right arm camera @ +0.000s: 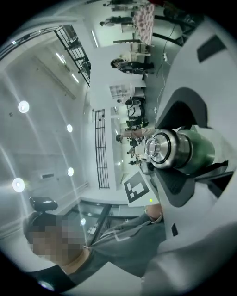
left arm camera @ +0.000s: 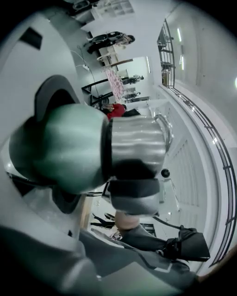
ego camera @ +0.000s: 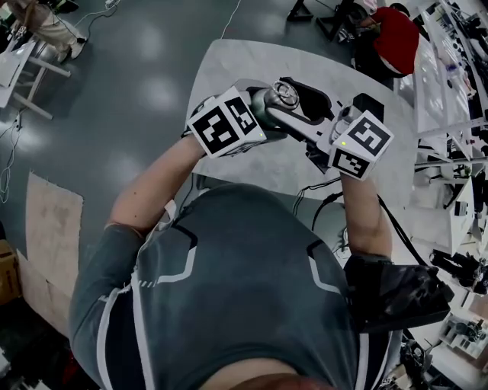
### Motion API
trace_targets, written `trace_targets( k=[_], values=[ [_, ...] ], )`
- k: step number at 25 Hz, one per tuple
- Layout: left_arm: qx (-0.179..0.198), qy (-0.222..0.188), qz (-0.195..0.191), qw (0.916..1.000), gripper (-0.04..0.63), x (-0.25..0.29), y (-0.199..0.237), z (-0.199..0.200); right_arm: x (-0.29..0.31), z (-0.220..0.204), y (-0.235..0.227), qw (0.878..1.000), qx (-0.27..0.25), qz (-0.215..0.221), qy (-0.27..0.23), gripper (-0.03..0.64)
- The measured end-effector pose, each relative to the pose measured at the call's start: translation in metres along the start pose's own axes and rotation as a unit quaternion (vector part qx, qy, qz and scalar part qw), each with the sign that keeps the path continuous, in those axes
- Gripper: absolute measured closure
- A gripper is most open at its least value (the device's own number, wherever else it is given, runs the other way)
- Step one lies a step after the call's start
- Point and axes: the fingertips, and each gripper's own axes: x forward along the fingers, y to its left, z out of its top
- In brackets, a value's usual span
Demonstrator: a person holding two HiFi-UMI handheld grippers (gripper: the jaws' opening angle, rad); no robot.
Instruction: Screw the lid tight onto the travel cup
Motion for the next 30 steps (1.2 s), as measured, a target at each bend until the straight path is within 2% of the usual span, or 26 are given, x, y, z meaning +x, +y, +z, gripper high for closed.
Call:
trace_targets(
  k=[3,6,9,11,13,15,18,20,22,25,27,28,30],
  values=[
    [0.002,0.004,-0.001,1.0000,0.193,0.002,0.002,-0.003,0.001,-0.003,-0.003,1.000,0.009,-0.012,0.006,0.341],
    [0.024,-0.006,-0.026,0.9994,0.193,-0.001,-0.007,-0.002,-0.001,-0.002,0.007,1.000,-0.016,0.012,0.021,0.341],
    [0.015,-0.056,-0.104,0.9929,0.193,-0.012,-0.028,0.012,-0.010,0.006,0.026,0.995,-0.035,0.096,0.013,0.327],
    [0.012,-0.091,-0.169,0.9814,0.193,-0.025,-0.044,0.024,-0.016,0.013,0.041,0.985,-0.036,0.167,-0.006,0.310],
    [0.026,-0.107,-0.216,0.9702,0.193,-0.037,-0.058,0.031,-0.019,0.023,0.049,0.976,-0.030,0.214,-0.035,0.310],
    [0.038,-0.110,-0.242,0.9633,0.193,-0.044,-0.070,0.034,-0.020,0.031,0.055,0.968,-0.021,0.243,-0.059,0.310],
    [0.036,-0.111,-0.256,0.9596,0.193,-0.044,-0.077,0.038,-0.023,0.035,0.063,0.960,-0.024,0.271,-0.060,0.324],
    [0.028,-0.114,-0.247,0.9620,0.193,-0.043,-0.072,0.040,-0.020,0.037,0.060,0.963,-0.027,0.262,-0.057,0.341],
    [0.015,-0.108,-0.208,0.9720,0.193,-0.039,-0.060,0.036,-0.014,0.034,0.052,0.973,-0.027,0.221,-0.054,0.342],
    [-0.003,-0.066,-0.090,0.9938,0.193,-0.023,-0.028,0.019,-0.003,0.017,0.028,0.995,-0.021,0.095,-0.037,0.344],
    [-0.006,-0.033,-0.020,0.9992,0.193,-0.013,-0.006,0.009,0.002,0.007,0.010,0.999,0.002,0.019,-0.028,0.344],
    [-0.006,-0.023,-0.003,0.9997,0.193,-0.010,0.000,0.005,0.004,0.004,0.005,1.000,0.012,-0.001,-0.025,0.344],
    [-0.007,-0.025,-0.015,0.9996,0.193,-0.009,0.000,0.004,0.005,0.003,0.004,1.000,0.020,-0.001,-0.024,0.344]
  ],
)
